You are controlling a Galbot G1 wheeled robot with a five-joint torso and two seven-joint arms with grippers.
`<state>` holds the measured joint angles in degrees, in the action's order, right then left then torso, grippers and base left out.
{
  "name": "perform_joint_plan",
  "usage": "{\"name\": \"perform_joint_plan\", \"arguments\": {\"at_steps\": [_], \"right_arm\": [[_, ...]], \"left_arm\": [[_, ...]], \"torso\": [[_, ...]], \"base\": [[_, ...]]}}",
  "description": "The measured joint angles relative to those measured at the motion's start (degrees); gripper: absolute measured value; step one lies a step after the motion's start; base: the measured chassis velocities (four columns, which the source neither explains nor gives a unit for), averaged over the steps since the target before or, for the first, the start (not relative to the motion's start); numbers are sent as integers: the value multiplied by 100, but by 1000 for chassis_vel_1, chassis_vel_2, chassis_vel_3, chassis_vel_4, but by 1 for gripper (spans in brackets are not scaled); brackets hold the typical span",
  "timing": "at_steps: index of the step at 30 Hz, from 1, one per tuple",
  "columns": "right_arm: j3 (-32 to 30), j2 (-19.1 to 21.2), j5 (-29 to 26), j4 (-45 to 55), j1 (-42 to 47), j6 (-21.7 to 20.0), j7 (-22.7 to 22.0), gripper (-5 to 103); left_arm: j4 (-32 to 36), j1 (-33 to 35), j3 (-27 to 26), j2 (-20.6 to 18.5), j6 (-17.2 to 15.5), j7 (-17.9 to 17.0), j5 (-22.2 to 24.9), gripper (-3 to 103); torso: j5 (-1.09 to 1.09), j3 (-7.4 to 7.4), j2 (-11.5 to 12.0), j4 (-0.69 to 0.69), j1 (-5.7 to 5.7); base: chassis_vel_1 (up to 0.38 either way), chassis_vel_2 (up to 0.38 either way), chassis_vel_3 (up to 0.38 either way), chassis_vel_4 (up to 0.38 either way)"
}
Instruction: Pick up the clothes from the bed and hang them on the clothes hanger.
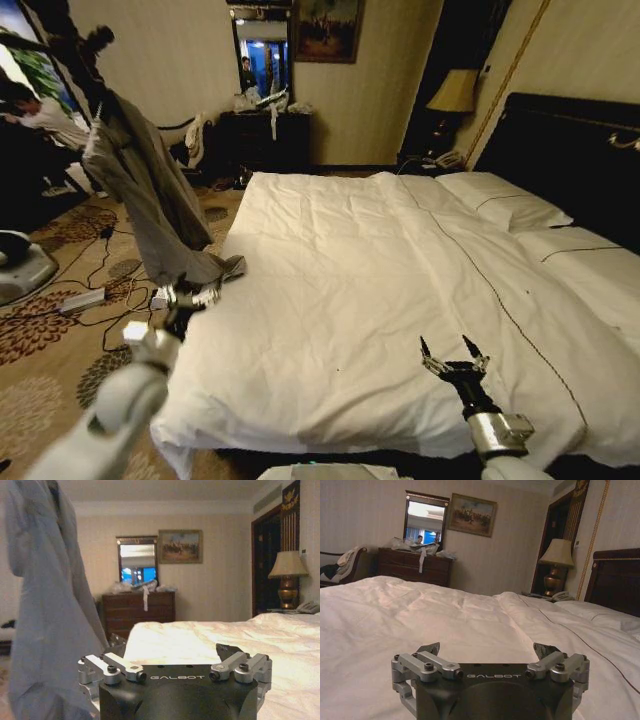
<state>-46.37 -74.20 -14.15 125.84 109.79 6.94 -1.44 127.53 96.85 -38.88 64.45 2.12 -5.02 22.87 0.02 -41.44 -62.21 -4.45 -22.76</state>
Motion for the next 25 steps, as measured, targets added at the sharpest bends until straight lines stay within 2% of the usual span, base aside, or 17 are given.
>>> {"name": "perform_joint_plan", "arguments": {"at_steps": [2, 4, 7, 25], "right_arm": [[1, 0, 0, 0, 0, 0, 0, 100], [1, 0, 0, 0, 0, 0, 0, 100], [1, 0, 0, 0, 0, 0, 0, 100], [1, 0, 0, 0, 0, 0, 0, 100]], "left_arm": [[42, 410, -93, 508, 296, 187, -363, 100], [69, 616, -135, 738, 423, 254, -541, 100], [75, 651, -143, 780, 448, 264, -568, 100], [65, 599, -130, 722, 420, 246, -492, 100]], "torso": [[-2, 0, 0, 0, 1], [1, 1, -1, 2, 1], [-1, 0, -1, -4, 1], [-2, -1, 0, -1, 0]], "base": [[0, 0, 0, 0], [0, 0, 0, 0], [0, 0, 0, 0], [0, 0, 0, 0]]}}
